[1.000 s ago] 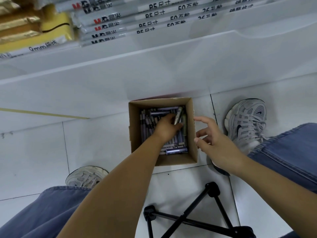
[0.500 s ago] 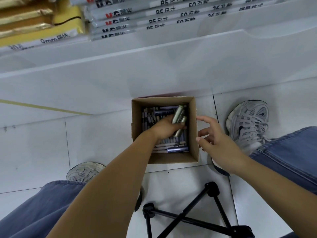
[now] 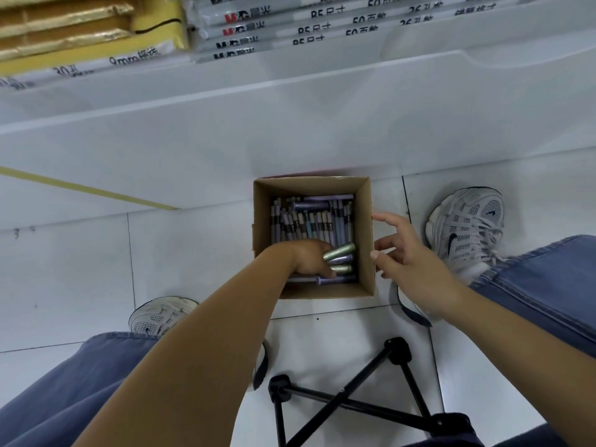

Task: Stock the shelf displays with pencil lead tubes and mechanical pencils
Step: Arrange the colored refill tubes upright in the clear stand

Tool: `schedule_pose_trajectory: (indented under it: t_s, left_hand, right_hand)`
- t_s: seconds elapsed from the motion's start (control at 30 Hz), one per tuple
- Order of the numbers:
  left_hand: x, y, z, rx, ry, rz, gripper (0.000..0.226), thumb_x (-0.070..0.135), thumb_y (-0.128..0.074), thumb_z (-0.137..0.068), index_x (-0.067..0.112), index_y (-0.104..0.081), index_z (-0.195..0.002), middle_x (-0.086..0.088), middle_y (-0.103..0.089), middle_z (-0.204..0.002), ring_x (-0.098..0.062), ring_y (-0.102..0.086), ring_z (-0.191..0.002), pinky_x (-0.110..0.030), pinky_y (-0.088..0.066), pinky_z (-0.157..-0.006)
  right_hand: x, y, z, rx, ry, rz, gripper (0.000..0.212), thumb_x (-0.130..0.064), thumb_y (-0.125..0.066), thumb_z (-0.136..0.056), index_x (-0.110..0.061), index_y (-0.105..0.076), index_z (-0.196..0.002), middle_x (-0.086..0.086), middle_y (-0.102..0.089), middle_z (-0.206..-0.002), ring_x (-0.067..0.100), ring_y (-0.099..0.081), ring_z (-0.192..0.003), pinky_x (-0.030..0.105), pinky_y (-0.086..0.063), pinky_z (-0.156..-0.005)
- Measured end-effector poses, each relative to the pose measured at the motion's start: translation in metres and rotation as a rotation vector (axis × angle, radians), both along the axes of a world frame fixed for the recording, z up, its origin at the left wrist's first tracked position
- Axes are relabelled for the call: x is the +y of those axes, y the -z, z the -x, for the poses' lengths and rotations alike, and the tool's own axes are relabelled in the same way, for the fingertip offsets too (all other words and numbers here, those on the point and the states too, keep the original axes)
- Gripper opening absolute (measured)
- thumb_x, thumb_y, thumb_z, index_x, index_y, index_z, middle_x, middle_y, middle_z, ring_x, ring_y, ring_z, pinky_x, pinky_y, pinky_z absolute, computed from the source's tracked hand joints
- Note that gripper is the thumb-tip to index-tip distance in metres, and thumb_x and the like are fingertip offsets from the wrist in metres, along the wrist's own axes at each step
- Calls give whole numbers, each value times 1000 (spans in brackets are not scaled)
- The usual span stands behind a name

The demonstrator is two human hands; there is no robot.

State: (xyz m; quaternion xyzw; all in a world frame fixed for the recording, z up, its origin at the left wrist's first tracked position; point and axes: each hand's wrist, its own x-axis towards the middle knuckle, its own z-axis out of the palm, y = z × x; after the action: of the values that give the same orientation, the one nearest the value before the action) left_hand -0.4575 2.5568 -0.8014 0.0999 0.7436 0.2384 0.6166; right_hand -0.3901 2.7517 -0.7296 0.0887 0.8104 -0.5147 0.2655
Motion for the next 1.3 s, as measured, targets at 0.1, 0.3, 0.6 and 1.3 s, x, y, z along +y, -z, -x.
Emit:
schedule_pose_trajectory:
  t_s: [0.1, 0.3, 0.6, 1.3]
  left_hand:
    - [1, 7, -5, -52, -90, -40, 45, 22, -76, -86, 17, -55, -126, 4, -65, -98, -7, -63, -78, -18, -45, -65]
    - [-6, -1, -7, -72, -266, -53, 56, 12, -74, -87, 20, -50, -138, -5, -59, -117, -20, -63, -97, -31, -60, -79]
    - [-76, -98, -21, 189, -946, -389, 24, 22, -79, -81, 33, -68, -99, 2, -71, -84, -11, -67, -77, -33, -62, -76]
    - [-137, -62, -79, 64, -1584, -372, 21, 7, -67, -93, 14, -68, -112, -8, -70, -96, -15, -68, -78, -32, -60, -74]
  right_hand:
    - [0, 0, 0, -2, 2, -2, 57, -19, -56, -95, -63, -31, -122, -7, -60, -100, 3, -64, -75, 30, -52, -79]
    - [2, 0, 0, -32, -12, -1, 57, -21, -57, -95, -63, -31, -123, -7, -60, -102, 3, -65, -79, 28, -51, -80]
    - [-44, -30, 6, 384, 59, -36, 20, -23, -54, -93, -39, -60, -103, -18, -59, -85, 2, -56, -75, 8, -41, -64]
    - [-107, 111, 66, 64, -63, -462, 42, -8, -60, -88, -27, -49, -123, 5, -31, -134, 27, -45, -118, 38, -36, -108]
